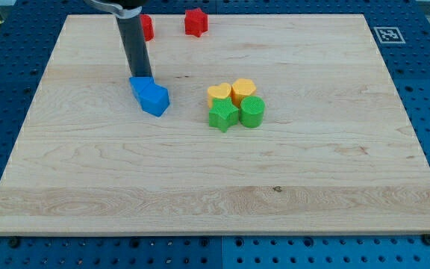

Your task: Move the red circle to the top right side of the blue triangle

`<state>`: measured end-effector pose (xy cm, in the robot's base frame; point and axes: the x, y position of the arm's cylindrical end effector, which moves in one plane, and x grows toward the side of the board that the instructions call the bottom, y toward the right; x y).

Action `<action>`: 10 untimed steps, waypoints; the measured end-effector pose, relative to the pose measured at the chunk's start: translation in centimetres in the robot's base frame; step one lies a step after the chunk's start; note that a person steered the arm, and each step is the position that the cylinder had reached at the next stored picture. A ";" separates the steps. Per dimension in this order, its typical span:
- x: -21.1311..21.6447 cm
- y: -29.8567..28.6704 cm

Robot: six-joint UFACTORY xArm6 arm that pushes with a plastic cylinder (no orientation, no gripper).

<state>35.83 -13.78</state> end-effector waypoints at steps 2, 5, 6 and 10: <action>-9.3 -6.0; -15.3 -4.1; -14.6 -2.3; -11.4 1.8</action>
<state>24.39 -12.01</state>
